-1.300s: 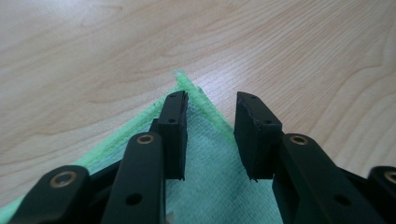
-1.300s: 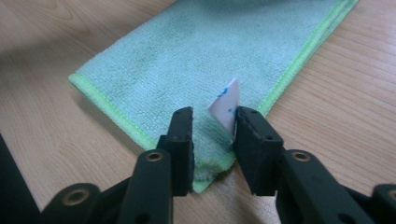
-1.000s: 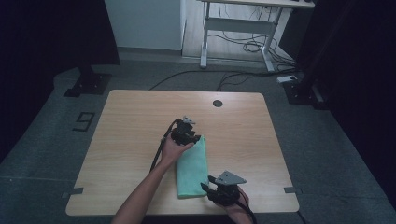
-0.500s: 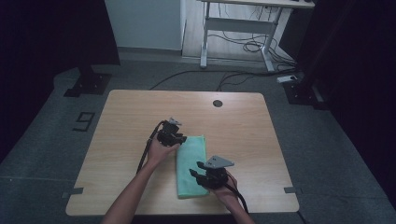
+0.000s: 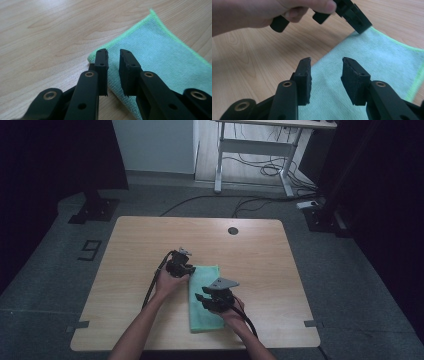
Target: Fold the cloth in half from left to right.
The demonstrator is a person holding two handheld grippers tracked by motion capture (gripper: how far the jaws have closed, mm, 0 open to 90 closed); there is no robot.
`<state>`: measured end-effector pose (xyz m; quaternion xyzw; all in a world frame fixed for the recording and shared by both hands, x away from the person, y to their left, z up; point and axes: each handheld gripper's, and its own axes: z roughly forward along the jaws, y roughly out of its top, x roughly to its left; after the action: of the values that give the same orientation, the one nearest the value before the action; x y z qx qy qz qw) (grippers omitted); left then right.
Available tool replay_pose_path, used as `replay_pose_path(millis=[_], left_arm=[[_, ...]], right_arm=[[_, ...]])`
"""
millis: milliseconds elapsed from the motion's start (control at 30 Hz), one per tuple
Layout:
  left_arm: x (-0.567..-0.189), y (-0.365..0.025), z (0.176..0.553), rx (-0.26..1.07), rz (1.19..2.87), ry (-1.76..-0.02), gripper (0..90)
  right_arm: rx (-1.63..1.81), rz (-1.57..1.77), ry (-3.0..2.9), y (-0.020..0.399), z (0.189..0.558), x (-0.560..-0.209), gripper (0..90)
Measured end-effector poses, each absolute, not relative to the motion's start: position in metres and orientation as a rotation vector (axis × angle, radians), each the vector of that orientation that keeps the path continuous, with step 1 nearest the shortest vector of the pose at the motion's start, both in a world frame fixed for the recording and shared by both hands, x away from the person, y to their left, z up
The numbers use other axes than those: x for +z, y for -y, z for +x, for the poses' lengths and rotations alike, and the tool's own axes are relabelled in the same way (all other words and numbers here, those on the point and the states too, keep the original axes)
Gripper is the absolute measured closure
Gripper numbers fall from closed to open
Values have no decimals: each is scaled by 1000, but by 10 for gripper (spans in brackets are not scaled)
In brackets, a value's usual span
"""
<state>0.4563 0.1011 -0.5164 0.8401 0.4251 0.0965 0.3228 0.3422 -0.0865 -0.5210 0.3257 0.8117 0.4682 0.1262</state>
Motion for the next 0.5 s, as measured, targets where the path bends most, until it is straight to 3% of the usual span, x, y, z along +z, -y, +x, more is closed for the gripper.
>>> replay_pose_path(millis=[500], left_arm=[[-529, -101, 460, 235, 2215, -1137, 783]], right_arm=[[1270, 997, -2375, 60, 369, -533, 604]])
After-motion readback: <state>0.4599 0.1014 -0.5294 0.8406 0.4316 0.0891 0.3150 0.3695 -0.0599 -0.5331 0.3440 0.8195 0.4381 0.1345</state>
